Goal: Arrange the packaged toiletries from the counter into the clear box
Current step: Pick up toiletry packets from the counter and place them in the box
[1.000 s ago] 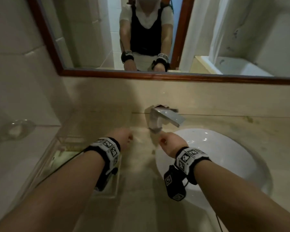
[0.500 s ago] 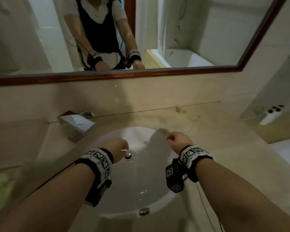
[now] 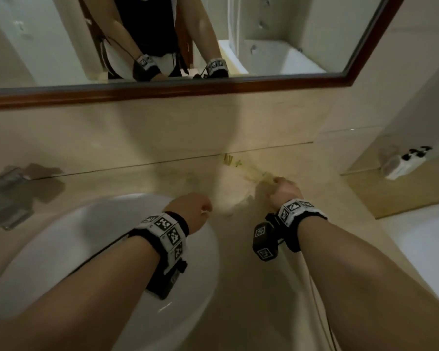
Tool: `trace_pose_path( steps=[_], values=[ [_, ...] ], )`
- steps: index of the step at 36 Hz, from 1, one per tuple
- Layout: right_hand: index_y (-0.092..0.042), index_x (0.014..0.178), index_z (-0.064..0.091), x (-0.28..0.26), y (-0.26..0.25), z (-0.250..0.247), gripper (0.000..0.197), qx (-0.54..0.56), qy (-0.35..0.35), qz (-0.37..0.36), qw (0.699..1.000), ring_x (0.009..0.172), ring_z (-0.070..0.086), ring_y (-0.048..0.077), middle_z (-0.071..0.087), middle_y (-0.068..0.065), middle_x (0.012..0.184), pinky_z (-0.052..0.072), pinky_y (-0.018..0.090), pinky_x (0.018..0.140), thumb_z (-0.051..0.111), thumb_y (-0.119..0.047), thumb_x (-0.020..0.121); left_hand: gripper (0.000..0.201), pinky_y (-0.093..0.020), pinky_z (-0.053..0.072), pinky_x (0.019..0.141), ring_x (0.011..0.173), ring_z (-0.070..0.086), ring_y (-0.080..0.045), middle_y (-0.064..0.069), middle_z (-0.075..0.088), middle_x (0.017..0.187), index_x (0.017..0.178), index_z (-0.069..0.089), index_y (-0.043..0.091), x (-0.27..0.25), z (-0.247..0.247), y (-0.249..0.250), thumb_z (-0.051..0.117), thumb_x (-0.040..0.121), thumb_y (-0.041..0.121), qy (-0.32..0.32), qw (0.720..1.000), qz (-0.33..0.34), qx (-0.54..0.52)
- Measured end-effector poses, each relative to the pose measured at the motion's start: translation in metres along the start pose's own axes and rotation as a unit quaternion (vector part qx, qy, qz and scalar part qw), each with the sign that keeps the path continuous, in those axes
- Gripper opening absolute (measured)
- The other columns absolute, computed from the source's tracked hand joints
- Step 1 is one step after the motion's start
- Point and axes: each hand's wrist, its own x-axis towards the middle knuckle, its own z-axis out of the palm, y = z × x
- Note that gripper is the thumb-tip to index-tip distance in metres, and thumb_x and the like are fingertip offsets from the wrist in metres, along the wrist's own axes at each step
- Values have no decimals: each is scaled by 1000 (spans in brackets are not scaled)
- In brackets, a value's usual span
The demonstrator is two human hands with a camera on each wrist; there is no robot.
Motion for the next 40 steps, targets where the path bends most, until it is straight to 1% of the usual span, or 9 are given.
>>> trace_pose_path(
  steps=[7, 11, 18, 22, 25, 29, 33, 37, 40],
  values=[
    [-19, 131, 44, 48, -20, 7, 53, -42, -20, -27, 999, 123, 49, 28, 48, 3, 136, 40, 40, 105, 54, -43, 85, 29, -31, 42, 99, 118, 54, -21, -3, 54, 130, 121, 58, 19, 37, -3, 25, 46, 95, 23, 5, 1000, -20, 7],
    [-16, 134, 40, 63, -11, 19, 50, -97, 19, -47, 994, 127, 39, 34, 40, 11, 140, 31, 46, 108, 44, -38, 89, 29, -27, 41, 97, 118, 53, -21, -3, 54, 130, 121, 59, 18, 52, -4, 34, 47, 95, 22, 15, 1000, -27, 6],
    [-13, 138, 35, 78, -16, 7, 58, -119, 20, -23, 992, 131, 36, 28, 39, 10, 142, 29, 40, 107, 55, -33, 87, 28, -30, 42, 97, 115, 55, -21, -3, 55, 127, 119, 60, 19, 64, 1, 44, 46, 95, 21, 24, 999, -29, 13],
    [-15, 131, 41, 72, -11, 3, 43, -66, 22, -80, 994, 123, 43, 29, 46, 11, 135, 35, 39, 101, 48, -21, 89, 27, -29, 45, 94, 112, 57, -19, -1, 54, 127, 118, 59, 23, 62, 8, 44, 49, 94, 22, 41, 998, -38, 9],
    [-20, 121, 44, 63, -4, 0, 28, 44, -20, -121, 991, 103, 54, 26, 56, 8, 125, 44, 32, 88, 41, -21, 93, 34, -32, 44, 96, 118, 53, -20, -1, 46, 136, 126, 53, 25, 61, 7, 44, 51, 92, 22, 62, 998, -32, 10],
    [-20, 121, 47, 51, -1, -2, 26, 111, -26, -158, 981, 99, 57, 26, 58, 13, 120, 39, 26, 79, 42, -17, 96, 50, -35, 38, 106, 131, 38, -25, -3, 34, 147, 137, 42, 24, 59, -3, 43, 55, 89, 23, 129, 991, -33, 29],
    [-29, 110, 49, 30, -2, 1, 19, 115, -26, -184, 976, 90, 58, 26, 59, 2, 103, 45, 28, 79, 49, -31, 91, 62, -38, 32, 111, 137, 29, -26, -2, 28, 150, 142, 33, 24, 53, -8, 40, 59, 85, 28, 189, 979, -25, 79],
    [-18, 113, 53, 0, -6, 5, 23, 113, -19, -243, 963, 92, 57, 21, 54, -2, 101, 42, 24, 77, 56, -24, 91, 64, -37, 23, 114, 139, 29, -23, -1, 33, 149, 143, 32, 24, 39, -14, 33, 58, 85, 30, 208, 969, -6, 133],
    [-12, 114, 54, -22, -11, 7, 25, 106, -23, -279, 954, 90, 50, 14, 49, -4, 102, 32, 17, 73, 58, -19, 90, 49, -42, 12, 118, 135, 37, -21, 3, 46, 141, 137, 42, 29, 25, -22, 29, 52, 89, 29, 160, 969, -28, 185]
  ],
)
